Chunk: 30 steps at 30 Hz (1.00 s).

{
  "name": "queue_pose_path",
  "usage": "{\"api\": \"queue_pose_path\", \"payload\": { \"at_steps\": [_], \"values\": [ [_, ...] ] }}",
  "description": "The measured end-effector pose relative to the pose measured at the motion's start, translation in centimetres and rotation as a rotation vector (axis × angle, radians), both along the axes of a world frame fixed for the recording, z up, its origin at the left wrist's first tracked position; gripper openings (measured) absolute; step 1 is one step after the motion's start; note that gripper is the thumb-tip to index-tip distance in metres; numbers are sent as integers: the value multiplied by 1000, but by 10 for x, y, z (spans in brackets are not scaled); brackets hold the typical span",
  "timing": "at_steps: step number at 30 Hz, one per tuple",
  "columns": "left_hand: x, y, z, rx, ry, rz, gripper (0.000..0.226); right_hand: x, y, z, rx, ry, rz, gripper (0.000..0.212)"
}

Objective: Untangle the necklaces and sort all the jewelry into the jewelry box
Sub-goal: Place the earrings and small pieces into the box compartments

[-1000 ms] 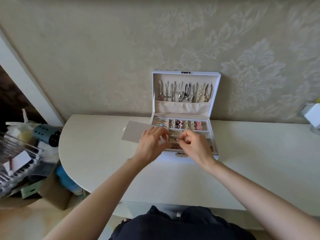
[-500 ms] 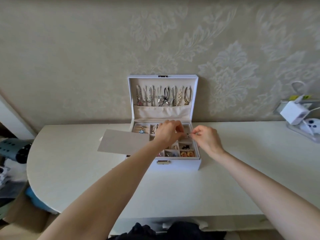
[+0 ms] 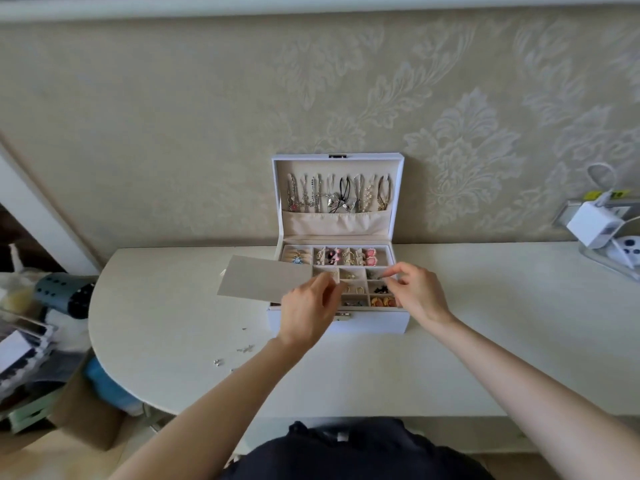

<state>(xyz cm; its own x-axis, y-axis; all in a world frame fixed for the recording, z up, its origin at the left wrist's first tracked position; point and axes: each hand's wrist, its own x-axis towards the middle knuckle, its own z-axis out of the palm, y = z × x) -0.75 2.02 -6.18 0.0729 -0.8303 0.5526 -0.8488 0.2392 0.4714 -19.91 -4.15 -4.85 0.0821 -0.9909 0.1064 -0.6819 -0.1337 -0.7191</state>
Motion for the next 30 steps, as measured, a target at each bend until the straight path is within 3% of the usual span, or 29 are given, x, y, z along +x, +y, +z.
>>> {"api": "queue_pose_path", "payload": {
  "at_steps": [4,8,12,20,26,30],
  "values": [
    [8,41,-14,168,292,104,9,3,19,0,-23,-11,-21,11],
    [0,70,-18,315,717,161,30,7,39,-2,-30,-17,-23,14],
    [-4,72,-10,324,982,205,41,13,53,-3,1,-63,6,15],
    [-8,67,0,322,1022,174,57,22,62,-4,79,-116,32,20],
    [-7,62,4,295,1063,260,49,28,64,-6,88,-154,13,22],
    [-6,60,3,320,1092,218,60,30,66,-8,107,-188,15,20]
  ]
}}
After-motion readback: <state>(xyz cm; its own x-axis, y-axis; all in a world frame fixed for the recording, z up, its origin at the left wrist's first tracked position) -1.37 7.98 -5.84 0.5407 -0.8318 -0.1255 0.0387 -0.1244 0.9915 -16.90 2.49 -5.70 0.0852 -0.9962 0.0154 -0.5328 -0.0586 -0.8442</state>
